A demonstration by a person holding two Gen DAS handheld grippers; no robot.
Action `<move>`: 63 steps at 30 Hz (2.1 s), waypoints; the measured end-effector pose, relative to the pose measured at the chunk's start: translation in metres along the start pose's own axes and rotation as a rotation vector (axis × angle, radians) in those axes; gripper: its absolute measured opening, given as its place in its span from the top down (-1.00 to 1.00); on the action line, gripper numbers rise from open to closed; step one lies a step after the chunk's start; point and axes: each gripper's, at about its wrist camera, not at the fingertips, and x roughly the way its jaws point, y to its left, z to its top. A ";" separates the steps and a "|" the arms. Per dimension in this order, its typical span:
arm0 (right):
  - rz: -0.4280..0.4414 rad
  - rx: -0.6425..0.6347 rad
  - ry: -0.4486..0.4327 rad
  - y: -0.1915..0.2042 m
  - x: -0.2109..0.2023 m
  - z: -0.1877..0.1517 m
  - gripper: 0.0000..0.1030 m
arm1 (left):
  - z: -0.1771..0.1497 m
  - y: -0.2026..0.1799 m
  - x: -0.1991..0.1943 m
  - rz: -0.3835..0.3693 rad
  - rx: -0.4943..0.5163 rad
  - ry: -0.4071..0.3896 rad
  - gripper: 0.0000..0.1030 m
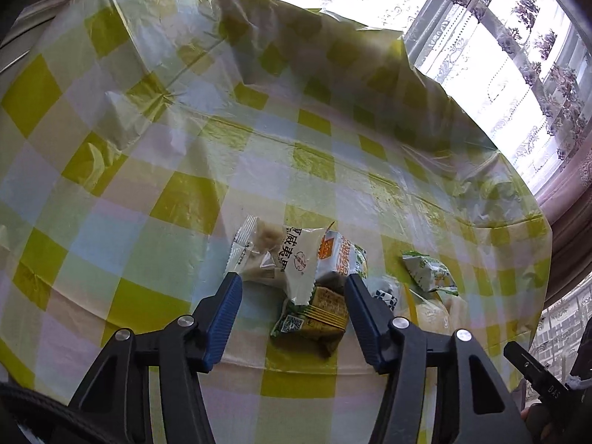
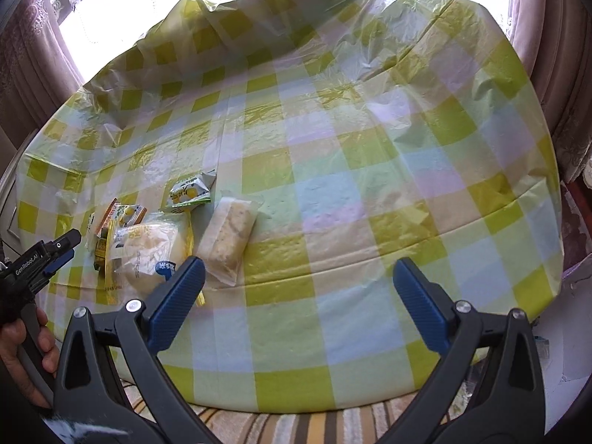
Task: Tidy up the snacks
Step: 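Move both open tools back over the snack pile, then grasp a clear nut bag with left tool while right tool grasps a clear cookie packet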
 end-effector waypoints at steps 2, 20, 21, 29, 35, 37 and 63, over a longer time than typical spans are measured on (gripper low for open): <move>-0.001 -0.016 0.009 0.010 0.008 0.004 -0.98 | 0.005 0.007 0.007 -0.031 -0.058 0.009 -0.09; -0.026 -0.065 0.082 0.044 0.063 0.016 -0.85 | 0.001 0.045 0.009 0.198 -0.039 0.016 -0.13; -0.026 -0.065 0.090 0.044 0.065 0.016 -0.82 | 0.000 0.053 0.007 0.209 -0.058 0.014 -0.13; -0.036 -0.087 0.105 0.047 0.074 0.014 -0.68 | 0.012 0.046 -0.007 0.090 -0.092 -0.025 -0.15; -0.056 -0.104 0.087 0.048 0.075 0.015 -0.61 | 0.040 0.025 0.021 0.145 -0.080 -0.008 -0.22; -0.055 -0.106 0.084 0.048 0.075 0.015 -0.61 | 0.045 0.023 0.035 0.184 -0.071 0.026 -0.22; -0.047 -0.077 0.039 0.034 0.048 0.008 0.24 | 0.000 0.009 -0.004 0.208 0.017 -0.029 0.28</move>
